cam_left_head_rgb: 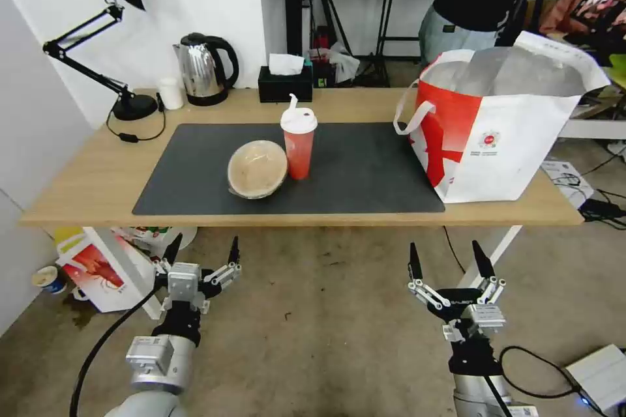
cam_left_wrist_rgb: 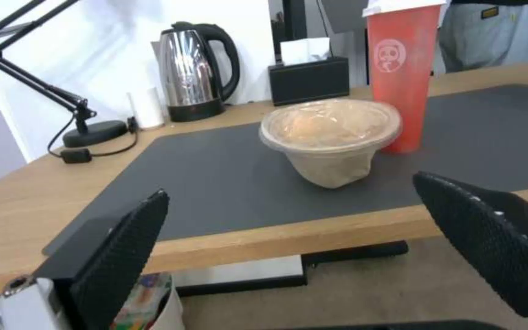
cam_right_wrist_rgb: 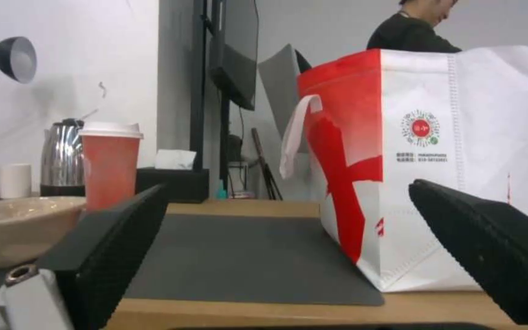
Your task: Pick up the trash from the table and place it into the takeout bag.
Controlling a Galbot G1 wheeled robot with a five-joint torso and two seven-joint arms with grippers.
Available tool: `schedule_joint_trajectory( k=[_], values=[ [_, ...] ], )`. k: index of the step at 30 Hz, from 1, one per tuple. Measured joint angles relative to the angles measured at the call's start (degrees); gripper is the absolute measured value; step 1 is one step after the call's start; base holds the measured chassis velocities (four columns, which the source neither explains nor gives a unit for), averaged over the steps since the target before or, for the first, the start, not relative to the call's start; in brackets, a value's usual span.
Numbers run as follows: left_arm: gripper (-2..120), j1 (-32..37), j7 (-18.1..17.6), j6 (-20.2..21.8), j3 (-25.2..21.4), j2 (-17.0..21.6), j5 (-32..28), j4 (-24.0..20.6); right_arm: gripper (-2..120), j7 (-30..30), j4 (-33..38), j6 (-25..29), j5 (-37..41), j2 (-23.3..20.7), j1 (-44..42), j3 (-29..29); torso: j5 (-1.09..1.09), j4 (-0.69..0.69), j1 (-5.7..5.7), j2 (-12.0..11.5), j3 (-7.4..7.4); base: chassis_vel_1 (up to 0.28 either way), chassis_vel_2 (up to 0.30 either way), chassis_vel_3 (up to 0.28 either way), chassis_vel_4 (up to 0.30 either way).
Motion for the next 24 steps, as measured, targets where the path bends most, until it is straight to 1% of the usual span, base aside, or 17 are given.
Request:
schedule_joint_trajectory(
  k=[18, 24],
  values=[
    [100, 0.0, 0.0, 0.0, 0.0, 0.0, 0.0, 0.0, 100, -0.17, -0.71, -0.4, 1.06, -0.08, 0.52, -0.44, 0.0, 0.0, 0.0, 0.0, 0.0, 0.0, 0.0, 0.0, 0.0],
    [100, 0.0, 0.0, 0.0, 0.0, 0.0, 0.0, 0.0, 100, -1.21, 1.14, -0.78, 0.9, -0.91, 1.13, 0.56, 0.01, 0.0, 0.0, 0.0, 0.0, 0.0, 0.0, 0.0, 0.0]
  ],
)
